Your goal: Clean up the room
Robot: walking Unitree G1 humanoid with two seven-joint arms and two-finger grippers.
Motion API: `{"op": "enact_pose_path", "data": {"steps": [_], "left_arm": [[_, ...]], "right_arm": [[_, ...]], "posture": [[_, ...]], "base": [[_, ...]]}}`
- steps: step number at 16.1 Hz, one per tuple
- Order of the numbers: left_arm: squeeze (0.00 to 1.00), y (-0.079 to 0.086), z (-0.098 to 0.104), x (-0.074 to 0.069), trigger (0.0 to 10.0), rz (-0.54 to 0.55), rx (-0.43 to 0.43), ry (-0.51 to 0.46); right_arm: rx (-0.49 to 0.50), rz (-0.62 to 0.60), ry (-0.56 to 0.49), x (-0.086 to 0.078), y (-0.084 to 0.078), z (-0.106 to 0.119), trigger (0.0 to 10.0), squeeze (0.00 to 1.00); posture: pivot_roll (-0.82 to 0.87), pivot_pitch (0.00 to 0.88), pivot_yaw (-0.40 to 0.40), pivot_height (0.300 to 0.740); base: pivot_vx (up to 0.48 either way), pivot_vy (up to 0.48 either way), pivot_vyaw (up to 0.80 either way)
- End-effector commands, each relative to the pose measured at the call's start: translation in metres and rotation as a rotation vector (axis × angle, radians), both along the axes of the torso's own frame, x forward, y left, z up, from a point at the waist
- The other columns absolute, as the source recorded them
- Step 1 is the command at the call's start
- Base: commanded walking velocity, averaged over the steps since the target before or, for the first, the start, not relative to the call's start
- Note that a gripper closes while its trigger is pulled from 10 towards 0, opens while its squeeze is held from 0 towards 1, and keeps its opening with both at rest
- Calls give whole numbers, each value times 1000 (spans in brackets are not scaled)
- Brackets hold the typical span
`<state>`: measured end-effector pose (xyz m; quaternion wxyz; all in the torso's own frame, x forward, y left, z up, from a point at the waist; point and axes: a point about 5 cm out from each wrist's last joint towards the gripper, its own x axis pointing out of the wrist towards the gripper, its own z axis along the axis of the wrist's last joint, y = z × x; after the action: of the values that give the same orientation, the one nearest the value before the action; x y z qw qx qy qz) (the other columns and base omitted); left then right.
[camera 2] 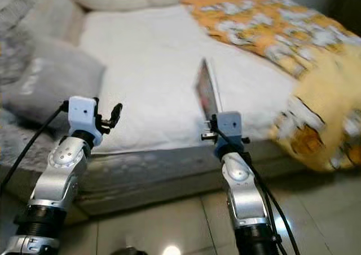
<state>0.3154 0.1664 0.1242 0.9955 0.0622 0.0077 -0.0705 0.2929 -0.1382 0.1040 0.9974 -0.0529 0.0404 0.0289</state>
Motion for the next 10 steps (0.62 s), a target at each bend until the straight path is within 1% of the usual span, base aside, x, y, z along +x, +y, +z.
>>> {"op": "enact_pose_path", "data": {"steps": [1, 2, 4, 10], "left_arm": [[0, 8, 0, 0, 10000, 19, 6, 4], [0, 8, 0, 0, 10000, 19, 6, 4], [0, 7, 0, 0, 10000, 15, 7, 5], [0, 6, -1, 1, 10000, 5, 13, 6]], "right_arm": [[5, 39, -55, 3, 10, 12, 10000, 0], [0, 35, -54, 3, 10, 12, 10000, 0], [14, 20, -52, 4, 7, 12, 10000, 0], [12, 23, -49, 5, 7, 12, 10000, 0]], "posture": [[-55, 0, 40, 740], [-55, 0, 40, 740], [-55, 0, 40, 740], [-56, 0, 40, 740]], "base": [[364, 0, 800], [371, 0, 800], [369, 0, 0], [371, 0, 0]]}}
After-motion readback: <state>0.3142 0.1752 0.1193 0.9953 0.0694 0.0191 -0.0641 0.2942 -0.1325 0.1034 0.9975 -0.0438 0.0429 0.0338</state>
